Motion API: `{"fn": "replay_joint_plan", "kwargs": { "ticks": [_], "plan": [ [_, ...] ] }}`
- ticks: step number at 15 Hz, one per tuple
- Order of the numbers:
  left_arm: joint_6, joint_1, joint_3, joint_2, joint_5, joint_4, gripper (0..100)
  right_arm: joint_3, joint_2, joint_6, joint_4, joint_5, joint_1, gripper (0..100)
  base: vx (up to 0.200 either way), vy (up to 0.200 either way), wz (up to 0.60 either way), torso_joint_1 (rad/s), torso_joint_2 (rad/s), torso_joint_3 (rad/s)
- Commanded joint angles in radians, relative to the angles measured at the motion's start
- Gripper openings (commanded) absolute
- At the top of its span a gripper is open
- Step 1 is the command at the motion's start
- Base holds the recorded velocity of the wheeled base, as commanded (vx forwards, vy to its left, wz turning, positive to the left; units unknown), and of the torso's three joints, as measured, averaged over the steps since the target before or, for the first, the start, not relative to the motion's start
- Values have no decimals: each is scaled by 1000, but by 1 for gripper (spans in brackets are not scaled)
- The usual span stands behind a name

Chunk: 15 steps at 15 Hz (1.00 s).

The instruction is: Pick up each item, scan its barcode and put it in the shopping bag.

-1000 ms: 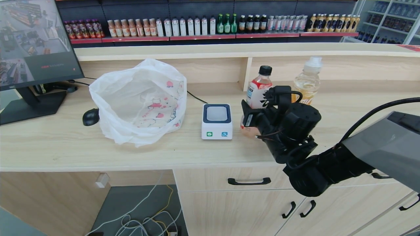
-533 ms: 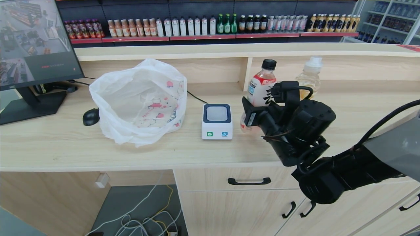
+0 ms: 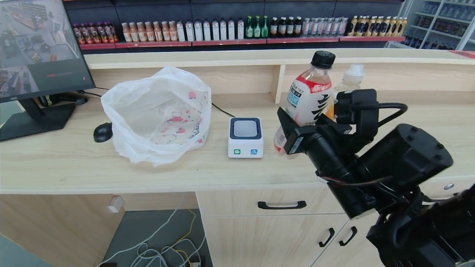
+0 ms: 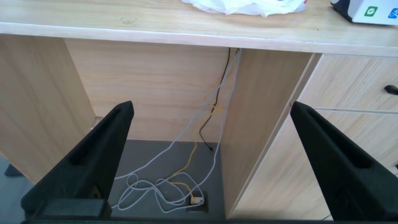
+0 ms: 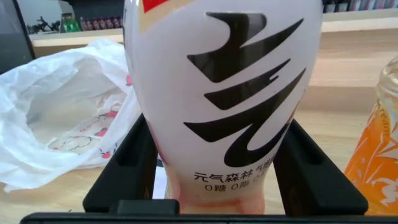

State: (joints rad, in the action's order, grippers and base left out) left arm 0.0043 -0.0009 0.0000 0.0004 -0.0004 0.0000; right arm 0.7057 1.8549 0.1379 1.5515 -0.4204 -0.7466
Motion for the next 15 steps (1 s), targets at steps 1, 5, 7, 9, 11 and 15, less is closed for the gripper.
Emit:
{"fn": "replay_joint_plan", "kwargs": {
  "ticks": [1,5,7,9,11,15],
  "plan": [
    [0,1,0,0,0,0,100,-49,-25,34,19,-8,-66,0,0,0,0,0,0,0],
    [0,1,0,0,-1,0,100,-58,-48,100,19,-8,-149,0,0,0,0,0,0,0],
    [0,1,0,0,0,0,100,-65,-92,137,19,-9,-157,0,0,0,0,0,0,0],
    [0,-1,0,0,-1,0,100,-117,-145,167,19,-8,-172,0,0,0,0,0,0,0],
    [0,1,0,0,0,0,100,-198,-206,174,19,-8,-181,0,0,0,0,0,0,0],
    [0,-1,0,0,0,0,100,-347,-324,124,19,-4,-180,0,0,0,0,0,0,0]
  ]
}}
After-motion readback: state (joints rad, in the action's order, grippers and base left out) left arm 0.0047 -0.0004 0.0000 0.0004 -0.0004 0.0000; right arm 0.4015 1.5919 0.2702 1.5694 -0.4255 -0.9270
